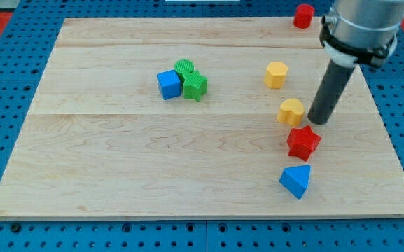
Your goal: Slide the yellow heart and red star closer to the blue triangle
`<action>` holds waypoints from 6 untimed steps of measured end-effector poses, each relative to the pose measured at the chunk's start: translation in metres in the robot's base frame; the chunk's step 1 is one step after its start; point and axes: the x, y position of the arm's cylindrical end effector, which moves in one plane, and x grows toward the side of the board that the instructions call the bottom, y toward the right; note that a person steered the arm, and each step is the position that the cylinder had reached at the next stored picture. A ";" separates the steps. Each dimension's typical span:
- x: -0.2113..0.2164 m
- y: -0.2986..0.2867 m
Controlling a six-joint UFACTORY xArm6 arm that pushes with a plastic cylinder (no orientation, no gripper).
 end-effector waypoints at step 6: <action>0.030 -0.050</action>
